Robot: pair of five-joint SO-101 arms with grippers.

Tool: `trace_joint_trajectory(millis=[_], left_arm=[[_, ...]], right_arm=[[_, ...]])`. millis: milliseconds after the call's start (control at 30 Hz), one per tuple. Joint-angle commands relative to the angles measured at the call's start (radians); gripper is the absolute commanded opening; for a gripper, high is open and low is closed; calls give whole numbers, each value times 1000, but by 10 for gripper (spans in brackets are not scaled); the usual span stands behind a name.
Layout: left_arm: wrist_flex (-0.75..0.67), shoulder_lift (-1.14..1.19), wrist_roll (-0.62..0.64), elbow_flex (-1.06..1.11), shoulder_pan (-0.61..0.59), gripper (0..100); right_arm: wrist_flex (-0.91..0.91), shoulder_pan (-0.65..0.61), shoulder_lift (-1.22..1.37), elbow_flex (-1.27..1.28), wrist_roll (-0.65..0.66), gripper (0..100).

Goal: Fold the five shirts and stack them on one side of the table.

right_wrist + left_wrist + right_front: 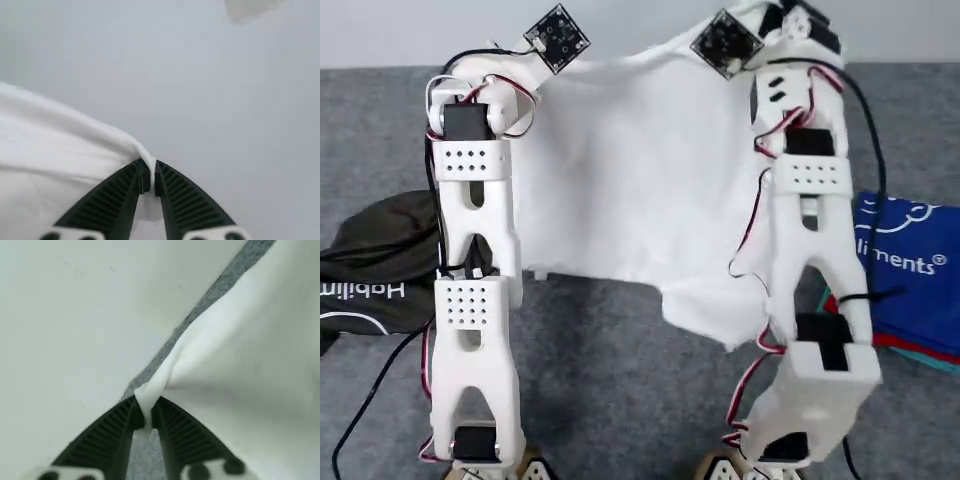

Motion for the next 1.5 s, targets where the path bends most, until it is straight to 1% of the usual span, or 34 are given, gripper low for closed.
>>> trace_joint_trajectory(millis=[0,200,267,367,433,567,800,900,1267,1400,1467], left_arm=[[3,-14,-8,-64,-8,13],[3,-14,-8,-67,-17,13],[5,-14,-9,-67,-21,13],[35,-15,-9,-68,-26,13],[83,-15,-15,-68,-26,13],[207,-15,-112,-68,-29,13],[397,-5,-117,-64,-23,13],[427,-3,-117,-54,-20,13],[430,-37,-117,182,-14,13],[430,-133,-118,364,11,13],[430,-192,-147,489,31,13]], right_arm=[[-24,-21,16,-147,9,10],[-22,-42,41,-173,61,10],[16,-38,41,-172,61,10],[151,-38,30,-173,61,10],[237,-36,15,-173,61,10],[476,-21,-25,-173,60,10],[897,5,-90,-173,58,10],[1053,16,-105,-173,58,10],[1468,39,-189,-173,58,12],[1572,39,-228,-173,58,13],[1633,36,-240,-173,58,13]])
